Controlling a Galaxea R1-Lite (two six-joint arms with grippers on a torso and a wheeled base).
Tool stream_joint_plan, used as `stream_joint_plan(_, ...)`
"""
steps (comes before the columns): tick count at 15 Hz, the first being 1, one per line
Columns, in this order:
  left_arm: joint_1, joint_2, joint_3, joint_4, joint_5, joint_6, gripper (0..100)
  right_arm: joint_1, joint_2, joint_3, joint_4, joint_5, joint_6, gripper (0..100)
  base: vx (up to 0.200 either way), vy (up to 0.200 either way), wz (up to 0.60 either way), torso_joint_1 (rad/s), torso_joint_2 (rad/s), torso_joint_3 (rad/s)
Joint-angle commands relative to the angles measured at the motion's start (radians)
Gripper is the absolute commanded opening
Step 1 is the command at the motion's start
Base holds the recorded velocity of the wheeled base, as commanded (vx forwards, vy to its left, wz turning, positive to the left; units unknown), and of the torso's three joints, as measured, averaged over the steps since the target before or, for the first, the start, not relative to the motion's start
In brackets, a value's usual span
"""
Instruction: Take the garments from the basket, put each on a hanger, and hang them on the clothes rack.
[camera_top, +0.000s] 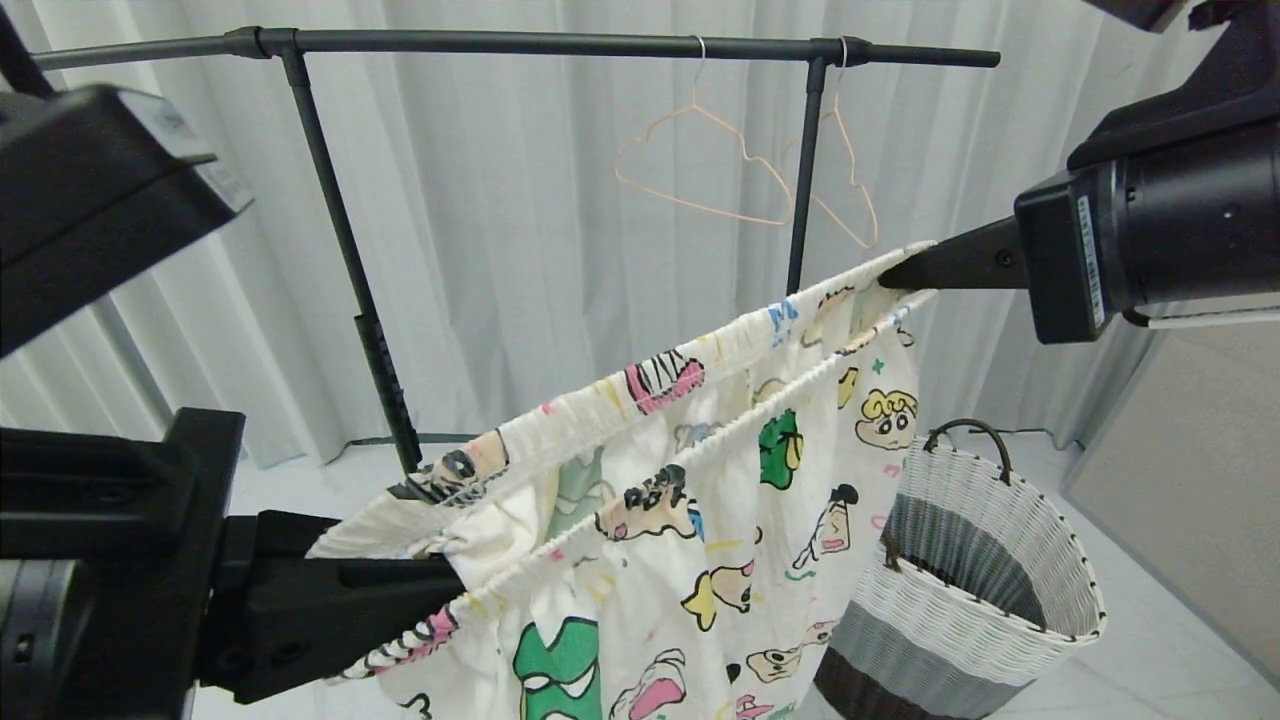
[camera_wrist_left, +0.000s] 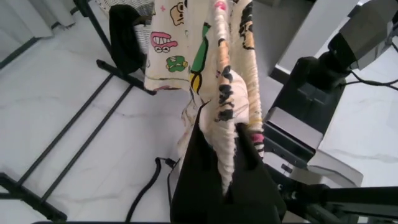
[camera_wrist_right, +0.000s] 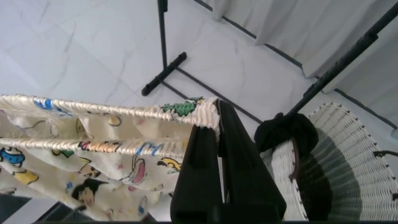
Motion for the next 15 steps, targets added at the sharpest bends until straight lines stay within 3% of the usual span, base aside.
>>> stream_joint_plan(1,0.098,0.079,0.000,-0.088,0.070,0.072,0,0.000,-0.042,0.016,0.042,-0.003,0.001,0,0.000,0.000,0.00,0.000,0.00,0.000)
stream_joint_plan(3,0.164,0.151,-0.004,-0.290,0.116,0.129,0,0.000,-0.099,0.065,0.083,-0.005,0.003,0,0.000,0.000,0.00,0.000,0.00,0.000)
stream_joint_plan(4,0.179,0.178,-0.023,-0.344,0.116,0.131,0,0.000,-0.130,0.102,0.083,-0.006,0.003,0,0.000,0.000,0.00,0.000,0.00,0.000)
stream_joint_plan(8,0.178,0.185,-0.029,-0.345,0.114,0.131,0,0.000,-0.159,0.143,0.083,-0.029,0.003,0,0.000,0.000,0.00,0.000,0.00,0.000)
stream_joint_plan(9,0.178,0.185,-0.027,-0.345,0.116,0.131,0,0.000,-0.159,0.145,0.088,-0.041,0.003,100,0.000,0.000,0.00,0.000,0.00,0.000)
stream_joint_plan(12,0.181,0.188,-0.020,-0.345,0.120,0.132,0,0.002,-0.176,0.148,0.134,-0.054,0.004,100,0.000,0.000,0.00,0.000,0.00,0.000)
stream_joint_plan(15,0.183,0.186,0.020,-0.344,0.183,0.134,0,-0.027,-0.199,0.150,0.166,-0.080,0.006,100,0.000,0.000,0.00,0.000,0.00,0.000)
